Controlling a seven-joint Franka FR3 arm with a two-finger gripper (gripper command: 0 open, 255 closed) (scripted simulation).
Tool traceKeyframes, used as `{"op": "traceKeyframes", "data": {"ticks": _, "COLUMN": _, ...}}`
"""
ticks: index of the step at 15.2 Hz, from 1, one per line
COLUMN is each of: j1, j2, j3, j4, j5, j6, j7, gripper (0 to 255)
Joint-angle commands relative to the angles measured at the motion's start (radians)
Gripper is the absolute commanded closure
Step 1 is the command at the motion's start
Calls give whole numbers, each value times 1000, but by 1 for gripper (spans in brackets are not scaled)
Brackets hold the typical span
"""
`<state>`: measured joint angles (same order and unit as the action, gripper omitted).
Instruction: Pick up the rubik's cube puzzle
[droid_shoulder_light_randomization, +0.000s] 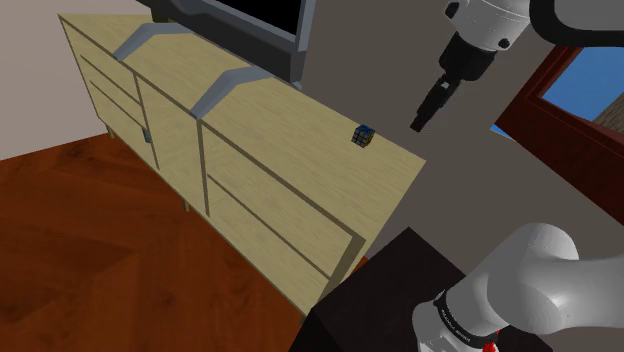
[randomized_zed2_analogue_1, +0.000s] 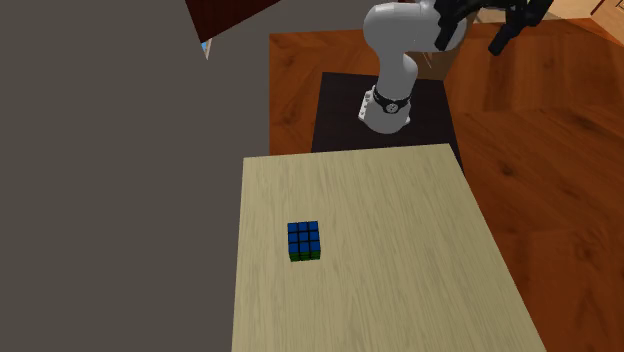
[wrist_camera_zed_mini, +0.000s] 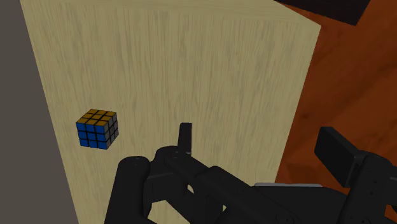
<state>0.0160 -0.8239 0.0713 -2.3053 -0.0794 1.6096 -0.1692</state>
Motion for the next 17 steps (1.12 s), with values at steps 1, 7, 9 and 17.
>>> {"op": "traceKeyframes", "data": {"ticks": 1, "j1": 0, "j2": 0, "j3": 0, "j4": 0, "j5": 0, "j6": 0, "j7": 0, "gripper": 0}}
{"op": "traceKeyframes", "data": {"ticks": 7, "j1": -29, "j2": 168, "j3": -90, "j4": 16, "j5": -31, "j6": 122, "j7": -78, "gripper": 0}}
{"op": "traceKeyframes", "data": {"ticks": 9, "j1": -36, "j2": 231, "j3": -119, "j4": 31, "j5": -36, "j6": 159, "j7": -105, "gripper": 0}}
{"op": "traceKeyframes", "data": {"ticks": 17, "j1": -61, "j2": 507, "j3": -223, "j4": 140, "j5": -28, "j6": 281, "j7": -216, "gripper": 0}}
